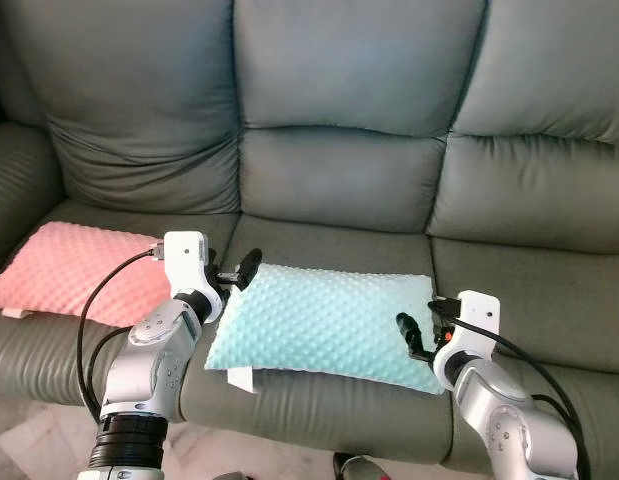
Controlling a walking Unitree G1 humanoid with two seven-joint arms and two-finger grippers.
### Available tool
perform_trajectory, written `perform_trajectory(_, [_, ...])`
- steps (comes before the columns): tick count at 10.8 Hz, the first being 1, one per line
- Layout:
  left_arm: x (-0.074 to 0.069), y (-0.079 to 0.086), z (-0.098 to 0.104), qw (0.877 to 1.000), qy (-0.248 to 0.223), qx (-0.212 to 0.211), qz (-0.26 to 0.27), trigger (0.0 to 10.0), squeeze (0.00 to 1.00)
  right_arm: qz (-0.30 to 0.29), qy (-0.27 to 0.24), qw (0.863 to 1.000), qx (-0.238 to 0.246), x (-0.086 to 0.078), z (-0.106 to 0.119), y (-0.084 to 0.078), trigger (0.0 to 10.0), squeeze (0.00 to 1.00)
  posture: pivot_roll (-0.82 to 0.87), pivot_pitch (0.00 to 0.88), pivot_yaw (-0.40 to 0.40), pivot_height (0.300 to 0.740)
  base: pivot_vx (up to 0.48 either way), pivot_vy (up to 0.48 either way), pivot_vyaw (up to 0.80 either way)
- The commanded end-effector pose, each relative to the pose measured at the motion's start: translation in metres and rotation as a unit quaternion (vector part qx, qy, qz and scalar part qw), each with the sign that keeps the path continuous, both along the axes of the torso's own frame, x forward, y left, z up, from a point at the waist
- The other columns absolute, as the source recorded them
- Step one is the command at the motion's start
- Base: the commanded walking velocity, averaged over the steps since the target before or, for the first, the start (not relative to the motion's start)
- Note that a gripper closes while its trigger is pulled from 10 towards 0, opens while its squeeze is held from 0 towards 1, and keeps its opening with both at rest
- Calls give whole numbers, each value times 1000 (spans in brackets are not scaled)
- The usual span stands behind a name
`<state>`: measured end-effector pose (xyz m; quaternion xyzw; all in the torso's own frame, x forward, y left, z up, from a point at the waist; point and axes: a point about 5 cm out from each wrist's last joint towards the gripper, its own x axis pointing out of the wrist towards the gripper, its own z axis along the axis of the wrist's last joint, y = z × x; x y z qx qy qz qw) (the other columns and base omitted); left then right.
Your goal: Move the pillow to the sofa
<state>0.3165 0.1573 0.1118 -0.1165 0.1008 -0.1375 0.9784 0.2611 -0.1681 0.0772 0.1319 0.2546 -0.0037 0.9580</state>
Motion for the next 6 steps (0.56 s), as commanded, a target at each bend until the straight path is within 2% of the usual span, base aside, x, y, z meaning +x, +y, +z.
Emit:
perform_trajectory(1, [0,2,-3,1000,10,3,1,10000,0,1,-9,1000,-1,1,3,1,10000,0,-135,177,31,740,0,0,-519])
perform_trajectory(3, [-2,-1,-3,1000,12,-1,-9,10000,0,9,-13,1000,-4,2,5,2,10000,0,-136,179,30,740,0,0,0])
perform_trajectory(4, [-3,-2,-3,1000,11,-2,-15,10000,0,11,-13,1000,-6,2,5,2,10000,0,-136,179,30,740,0,-364,0])
perform_trajectory(6, [-4,-4,-3,1000,12,0,-24,10000,0,12,-13,1000,-4,2,4,4,10000,0,-134,179,32,740,0,0,0])
